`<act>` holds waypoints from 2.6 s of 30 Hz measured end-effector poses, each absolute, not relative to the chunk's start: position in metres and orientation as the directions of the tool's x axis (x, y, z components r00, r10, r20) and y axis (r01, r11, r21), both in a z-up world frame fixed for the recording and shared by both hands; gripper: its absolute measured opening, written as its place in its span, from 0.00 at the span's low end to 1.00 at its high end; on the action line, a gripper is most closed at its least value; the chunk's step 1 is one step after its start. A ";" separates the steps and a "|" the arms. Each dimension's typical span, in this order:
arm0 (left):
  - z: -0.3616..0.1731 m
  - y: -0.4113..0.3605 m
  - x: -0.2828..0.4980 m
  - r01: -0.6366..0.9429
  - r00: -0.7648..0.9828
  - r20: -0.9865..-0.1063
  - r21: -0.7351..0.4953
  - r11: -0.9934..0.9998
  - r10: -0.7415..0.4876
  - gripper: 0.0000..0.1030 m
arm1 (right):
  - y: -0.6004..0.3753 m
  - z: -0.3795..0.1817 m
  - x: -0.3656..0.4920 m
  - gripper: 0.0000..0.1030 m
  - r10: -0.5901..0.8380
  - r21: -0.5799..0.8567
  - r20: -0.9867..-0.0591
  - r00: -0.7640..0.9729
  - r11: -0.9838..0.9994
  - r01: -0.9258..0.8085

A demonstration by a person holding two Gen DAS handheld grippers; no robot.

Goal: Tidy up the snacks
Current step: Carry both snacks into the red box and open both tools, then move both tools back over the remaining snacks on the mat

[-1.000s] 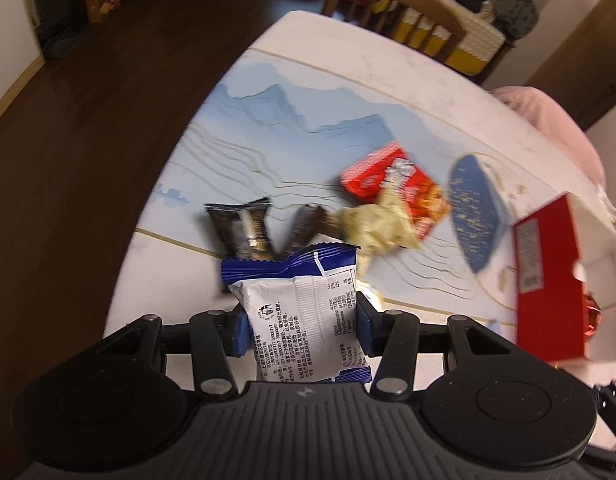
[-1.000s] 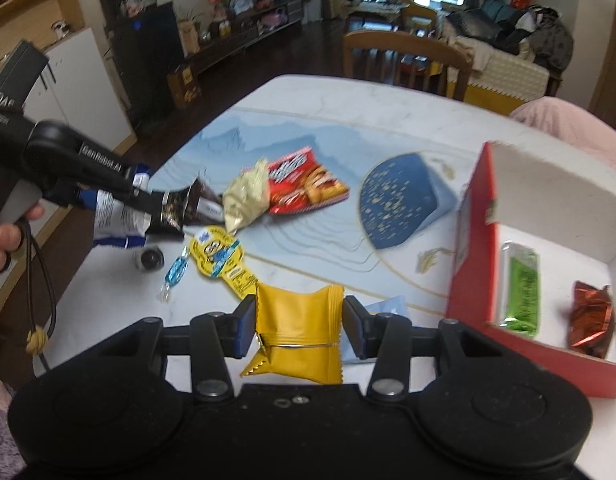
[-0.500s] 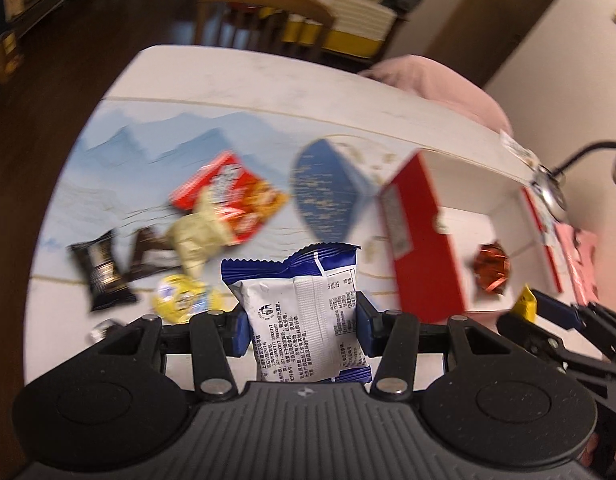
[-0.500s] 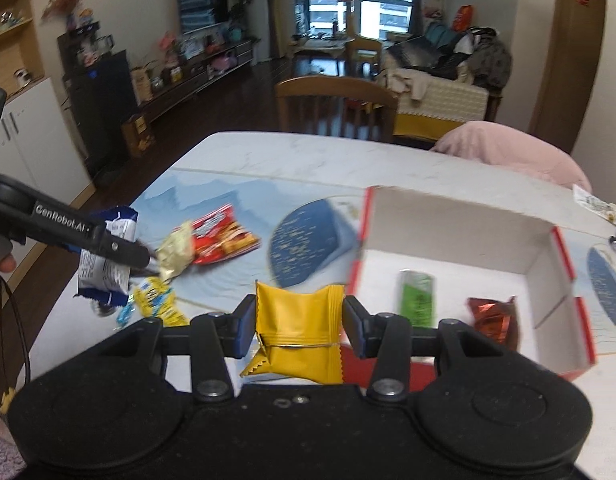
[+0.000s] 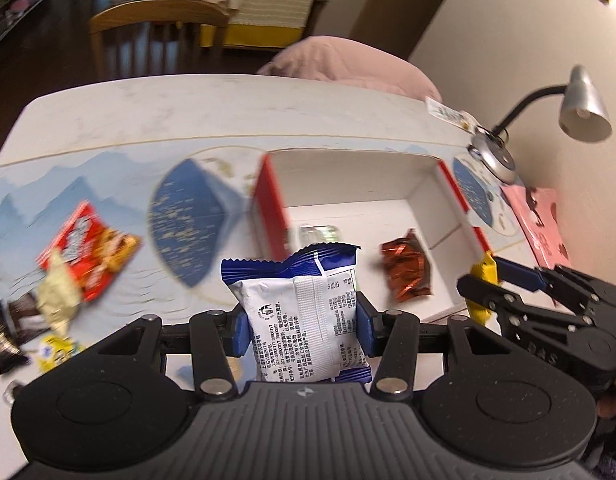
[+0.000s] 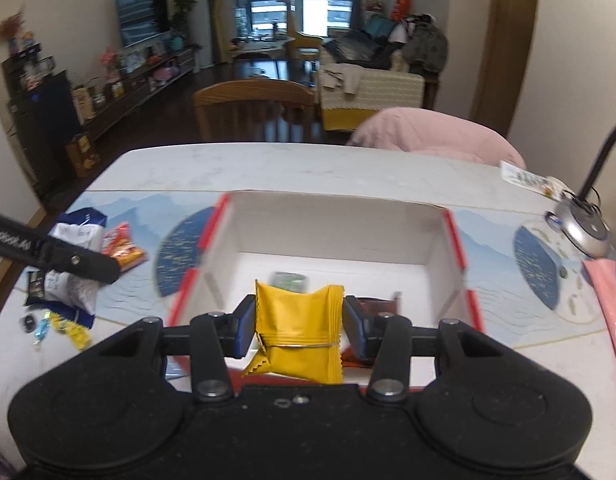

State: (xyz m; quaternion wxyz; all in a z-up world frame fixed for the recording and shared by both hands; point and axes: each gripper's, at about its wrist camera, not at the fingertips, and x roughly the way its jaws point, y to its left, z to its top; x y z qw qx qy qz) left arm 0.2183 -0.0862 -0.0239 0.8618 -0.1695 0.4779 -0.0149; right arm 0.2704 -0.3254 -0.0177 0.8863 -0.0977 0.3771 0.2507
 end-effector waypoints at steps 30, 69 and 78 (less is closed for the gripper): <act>-0.112 -0.174 0.371 -0.127 0.259 -0.956 -0.172 0.977 -0.135 0.47 | -0.346 -0.085 0.366 0.44 0.321 0.003 -0.866 0.385 0.772 -0.636; -0.080 -0.164 0.307 -0.094 0.384 -0.908 -0.220 0.971 -0.168 0.57 | -0.353 -0.054 0.329 0.50 0.413 0.091 -0.809 0.419 0.791 -0.605; -0.047 -0.139 0.265 -0.073 0.469 -0.864 -0.245 0.967 -0.183 0.59 | -0.337 -0.025 0.296 0.60 0.454 0.103 -0.757 0.470 0.793 -0.600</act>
